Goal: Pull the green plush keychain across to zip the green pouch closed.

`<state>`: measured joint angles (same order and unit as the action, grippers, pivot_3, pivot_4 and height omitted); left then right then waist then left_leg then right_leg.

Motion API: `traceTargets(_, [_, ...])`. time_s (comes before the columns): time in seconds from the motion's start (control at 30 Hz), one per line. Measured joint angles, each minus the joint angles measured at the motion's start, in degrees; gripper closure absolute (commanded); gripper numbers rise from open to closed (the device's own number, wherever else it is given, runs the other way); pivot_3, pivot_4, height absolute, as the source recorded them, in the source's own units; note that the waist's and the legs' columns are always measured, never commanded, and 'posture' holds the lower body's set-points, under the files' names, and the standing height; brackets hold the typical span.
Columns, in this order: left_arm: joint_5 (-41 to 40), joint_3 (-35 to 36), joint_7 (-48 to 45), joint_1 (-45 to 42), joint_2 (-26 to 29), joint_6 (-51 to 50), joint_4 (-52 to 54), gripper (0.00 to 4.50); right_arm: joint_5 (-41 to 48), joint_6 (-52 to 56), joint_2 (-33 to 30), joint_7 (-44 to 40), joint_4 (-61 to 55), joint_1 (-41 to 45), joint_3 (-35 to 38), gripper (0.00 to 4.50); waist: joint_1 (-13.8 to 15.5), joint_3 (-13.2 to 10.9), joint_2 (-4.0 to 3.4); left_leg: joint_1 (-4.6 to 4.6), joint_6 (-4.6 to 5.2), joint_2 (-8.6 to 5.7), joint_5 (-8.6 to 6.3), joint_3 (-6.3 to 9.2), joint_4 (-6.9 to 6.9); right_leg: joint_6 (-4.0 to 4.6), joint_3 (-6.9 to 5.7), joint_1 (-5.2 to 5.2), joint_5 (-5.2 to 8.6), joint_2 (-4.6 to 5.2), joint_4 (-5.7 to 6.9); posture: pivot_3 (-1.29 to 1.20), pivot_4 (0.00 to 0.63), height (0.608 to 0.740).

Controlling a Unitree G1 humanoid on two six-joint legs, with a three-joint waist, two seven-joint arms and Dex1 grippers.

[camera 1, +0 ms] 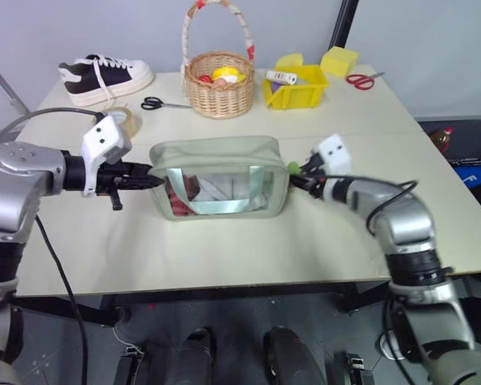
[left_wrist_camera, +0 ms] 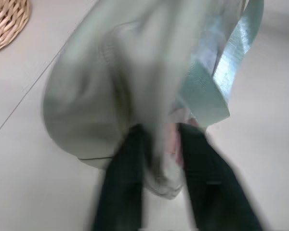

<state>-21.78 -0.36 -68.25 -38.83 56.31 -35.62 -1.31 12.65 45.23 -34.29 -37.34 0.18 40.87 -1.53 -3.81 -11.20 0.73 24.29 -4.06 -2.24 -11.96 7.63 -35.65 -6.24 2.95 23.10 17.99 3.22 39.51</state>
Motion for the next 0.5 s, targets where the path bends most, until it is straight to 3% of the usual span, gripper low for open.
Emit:
traceTargets(0.03, [-0.2,0.0,-0.2,-0.8,-0.1,-0.2,-0.9,1.24,0.6,-0.2,-2.3,-2.7,-0.1,1.3,0.5,0.13,-0.1,0.0,0.01,-0.01,0.01,0.0,0.0,0.0,0.01,0.0,0.0,-0.01,0.0,0.0,-0.02,0.0,0.15,0.74])
traceTargets(0.1, [-0.9,0.1,-0.8,-3.0,-0.3,-0.7,-3.1,0.19,4.0,0.9,-6.3,-8.8,-0.2,2.6,0.9,0.0,-0.1,0.0,0.0,0.03,0.01,0.01,-0.01,0.0,0.01,0.0,-0.01,0.01,0.0,-0.02,-0.03,0.0,0.15,0.74])
traceTargets(0.13, [-1.3,0.4,-1.3,-4.3,0.0,-1.3,-4.5,0.05,6.3,1.9,-8.9,-12.7,-0.6,3.1,1.2,0.0,-0.1,0.0,-0.01,0.06,0.01,0.01,-0.01,0.0,0.02,0.0,-0.01,0.05,0.0,-0.01,-0.03,0.0,0.15,0.74])
traceTargets(0.3, [-3.5,3.2,-3.1,-7.4,1.7,-3.8,-7.1,0.05,15.8,8.4,-15.1,-23.1,-4.7,7.6,4.3,0.0,-0.4,0.0,-0.02,0.02,0.09,0.08,-0.05,-0.07,0.04,0.0,0.02,0.07,0.0,-0.03,-0.04,0.0,0.15,0.74])
traceTargets(0.5, [-3.9,4.4,-2.7,-6.2,3.2,-5.4,-7.0,0.05,21.9,13.0,-15.6,-25.0,-10.3,9.1,4.4,0.0,-0.1,0.0,-0.01,0.05,0.09,0.09,-0.05,-0.06,-0.02,0.0,0.02,0.05,0.0,0.05,-0.04,0.0,0.15,0.74])
